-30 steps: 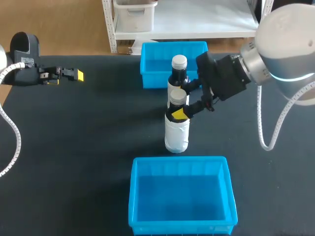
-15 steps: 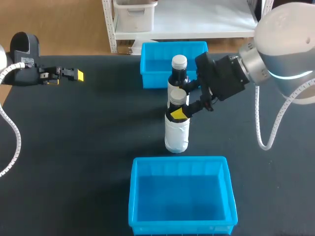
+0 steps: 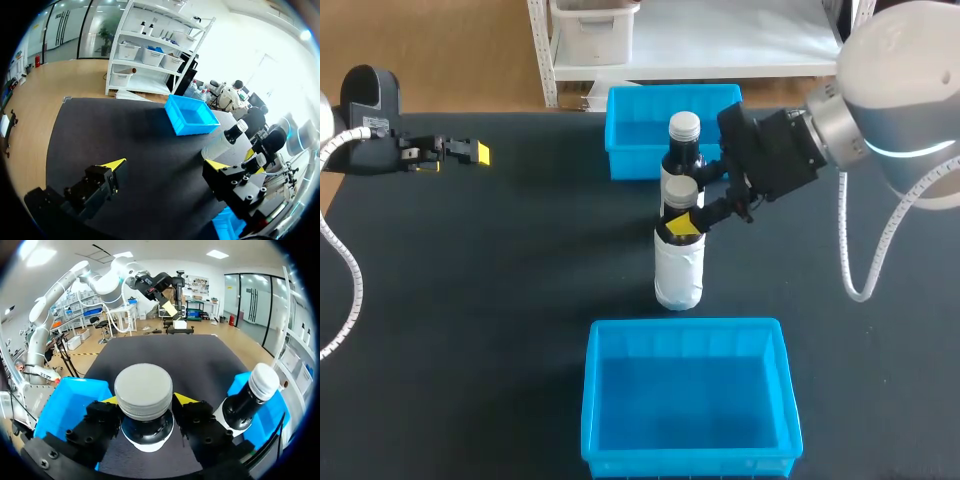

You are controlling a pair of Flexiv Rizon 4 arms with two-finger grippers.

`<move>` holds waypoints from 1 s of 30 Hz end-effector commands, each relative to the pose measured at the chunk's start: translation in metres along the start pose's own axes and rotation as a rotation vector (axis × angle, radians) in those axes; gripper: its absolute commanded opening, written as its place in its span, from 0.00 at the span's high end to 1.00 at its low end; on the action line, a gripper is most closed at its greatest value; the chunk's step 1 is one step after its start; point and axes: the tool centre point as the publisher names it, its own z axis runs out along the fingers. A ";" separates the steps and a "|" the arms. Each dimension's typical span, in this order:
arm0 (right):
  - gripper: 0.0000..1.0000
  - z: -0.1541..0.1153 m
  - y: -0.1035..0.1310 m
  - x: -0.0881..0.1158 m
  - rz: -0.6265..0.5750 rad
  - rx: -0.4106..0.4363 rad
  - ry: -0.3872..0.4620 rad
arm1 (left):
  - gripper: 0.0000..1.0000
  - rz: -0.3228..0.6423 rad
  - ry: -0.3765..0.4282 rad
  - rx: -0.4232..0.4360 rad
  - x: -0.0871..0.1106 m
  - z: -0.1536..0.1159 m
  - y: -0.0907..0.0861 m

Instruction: Pick up the bottle, and place it in the far bin if it is heavy, or in the near bin if it is light.

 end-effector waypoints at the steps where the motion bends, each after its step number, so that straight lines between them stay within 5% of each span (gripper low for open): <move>1: 0.47 0.001 -0.001 -0.001 -0.003 -0.004 -0.004 | 0.00 0.000 0.000 0.000 0.000 0.000 0.000; 18: 0.82 0.003 0.002 0.000 -0.003 -0.014 -0.009 | 0.00 0.000 0.000 0.000 0.000 0.000 0.000; 22: 1.00 0.002 0.003 0.001 -0.003 -0.016 -0.010 | 0.00 0.000 0.000 0.000 0.000 0.000 0.000; 30: 1.00 -0.004 0.006 -0.003 -0.020 -0.007 -0.012 | 0.00 0.000 0.000 0.000 0.000 0.000 0.000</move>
